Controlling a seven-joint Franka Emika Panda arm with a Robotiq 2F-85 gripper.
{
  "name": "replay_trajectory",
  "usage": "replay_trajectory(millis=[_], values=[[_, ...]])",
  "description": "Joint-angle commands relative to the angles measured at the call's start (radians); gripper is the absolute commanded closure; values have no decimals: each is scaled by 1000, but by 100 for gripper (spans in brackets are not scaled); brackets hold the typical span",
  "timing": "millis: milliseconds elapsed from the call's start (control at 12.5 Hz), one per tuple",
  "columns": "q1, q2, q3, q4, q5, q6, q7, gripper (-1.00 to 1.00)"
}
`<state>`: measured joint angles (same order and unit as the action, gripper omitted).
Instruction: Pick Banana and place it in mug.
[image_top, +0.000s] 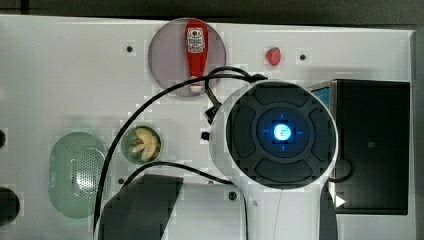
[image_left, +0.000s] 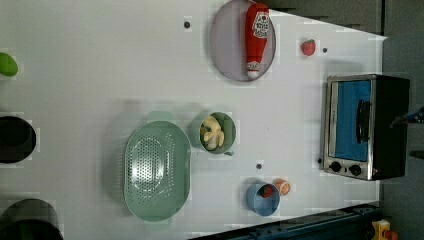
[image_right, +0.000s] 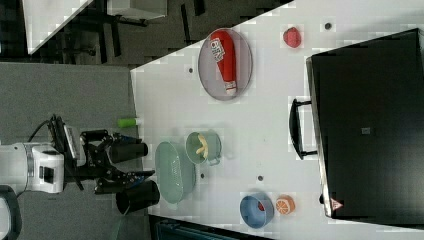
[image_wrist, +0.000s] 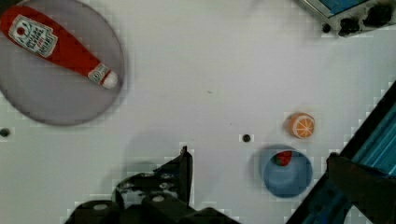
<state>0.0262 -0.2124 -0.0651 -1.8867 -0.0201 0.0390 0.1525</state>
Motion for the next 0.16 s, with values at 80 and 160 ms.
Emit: replay_trajectory(millis=[80,160], values=[[-7,-8,8,5,-26,-15,-34,-100],[-7,-8,8,5,-26,-15,-34,-100]])
